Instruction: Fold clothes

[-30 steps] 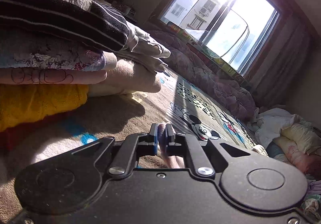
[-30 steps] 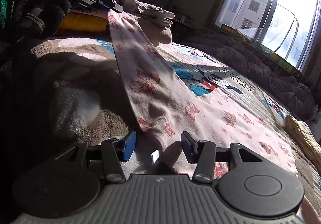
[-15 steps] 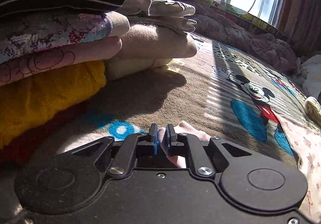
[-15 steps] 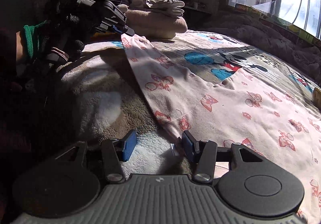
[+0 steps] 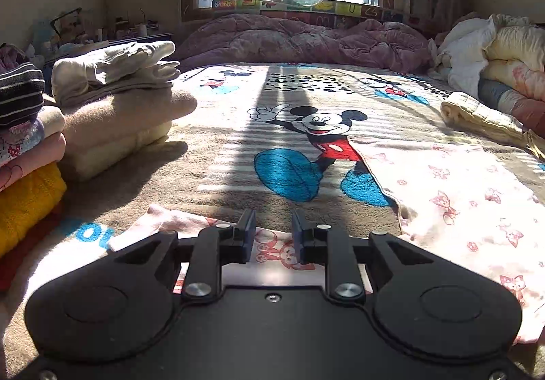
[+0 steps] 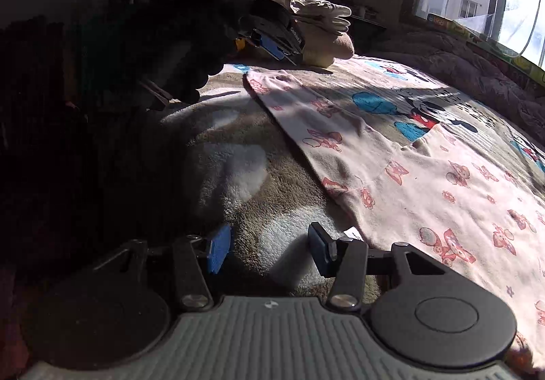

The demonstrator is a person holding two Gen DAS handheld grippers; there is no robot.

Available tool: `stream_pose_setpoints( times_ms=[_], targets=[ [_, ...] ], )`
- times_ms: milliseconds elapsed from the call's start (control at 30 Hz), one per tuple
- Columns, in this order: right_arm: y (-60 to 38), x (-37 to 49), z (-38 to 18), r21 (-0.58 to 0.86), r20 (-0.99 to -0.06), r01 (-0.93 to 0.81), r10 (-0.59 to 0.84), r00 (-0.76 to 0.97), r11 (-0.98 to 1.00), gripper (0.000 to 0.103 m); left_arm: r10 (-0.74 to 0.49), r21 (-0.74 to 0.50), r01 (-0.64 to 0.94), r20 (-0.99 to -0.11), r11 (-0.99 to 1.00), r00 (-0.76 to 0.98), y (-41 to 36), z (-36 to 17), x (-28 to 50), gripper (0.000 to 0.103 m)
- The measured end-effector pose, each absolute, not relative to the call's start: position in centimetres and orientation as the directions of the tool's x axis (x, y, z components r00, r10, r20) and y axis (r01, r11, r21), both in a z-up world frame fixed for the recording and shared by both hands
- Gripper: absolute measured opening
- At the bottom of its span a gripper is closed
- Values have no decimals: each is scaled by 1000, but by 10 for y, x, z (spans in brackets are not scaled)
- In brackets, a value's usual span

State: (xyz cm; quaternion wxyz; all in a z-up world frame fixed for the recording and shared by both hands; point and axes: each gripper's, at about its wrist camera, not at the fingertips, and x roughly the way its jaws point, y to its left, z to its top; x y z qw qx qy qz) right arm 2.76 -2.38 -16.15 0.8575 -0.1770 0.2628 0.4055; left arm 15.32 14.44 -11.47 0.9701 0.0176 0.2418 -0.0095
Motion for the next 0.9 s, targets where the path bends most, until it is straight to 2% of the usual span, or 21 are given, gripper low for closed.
stream_pose_setpoints(
  times_ms=[67, 133, 167, 200, 333, 433, 600, 667, 733, 800, 900],
  targets=[
    [-37, 18, -158, -68, -602, -787, 604, 523, 613, 51, -120, 68, 168, -450, 983, 885, 116, -115, 144, 23],
    [-55, 12, -153, -48, -603, -772, 598, 528, 634, 50, -252, 118, 326, -417, 938, 873, 91, -113, 129, 38],
    [-67, 10, -150, -33, -605, -758, 591, 534, 651, 50, -312, 131, 392, -402, 911, 861, 81, -111, 121, 50],
    [-82, 8, -147, -15, -604, -739, 582, 544, 674, 50, -372, 143, 454, -388, 879, 843, 71, -110, 114, 52],
    [-155, 13, -143, 176, -586, -554, 539, 605, 814, 51, -526, 166, 621, -393, 766, 754, 20, -109, 92, 52],
    [-209, 22, -147, 364, -543, -365, 514, 664, 857, 51, -577, 220, 691, -411, 688, 705, -15, -114, 81, 52],
    [-292, 21, -167, 618, -467, -92, 459, 756, 781, 51, -598, 293, 753, -469, 589, 650, -62, -132, 73, 51],
    [-316, 18, -179, 676, -457, -1, 421, 784, 737, 51, -589, 317, 765, -497, 561, 637, -75, -140, 73, 48],
    [-337, 15, -191, 734, -437, 67, 394, 808, 676, 51, -574, 339, 774, -527, 535, 627, -87, -149, 75, 40],
    [-348, 13, -197, 760, -425, 98, 378, 822, 642, 51, -566, 329, 783, -551, 528, 613, -92, -154, 79, 23],
    [-354, 12, -203, 763, -422, 102, 372, 827, 638, 51, -572, 280, 792, -568, 542, 592, -94, -154, 85, 9]
  ],
)
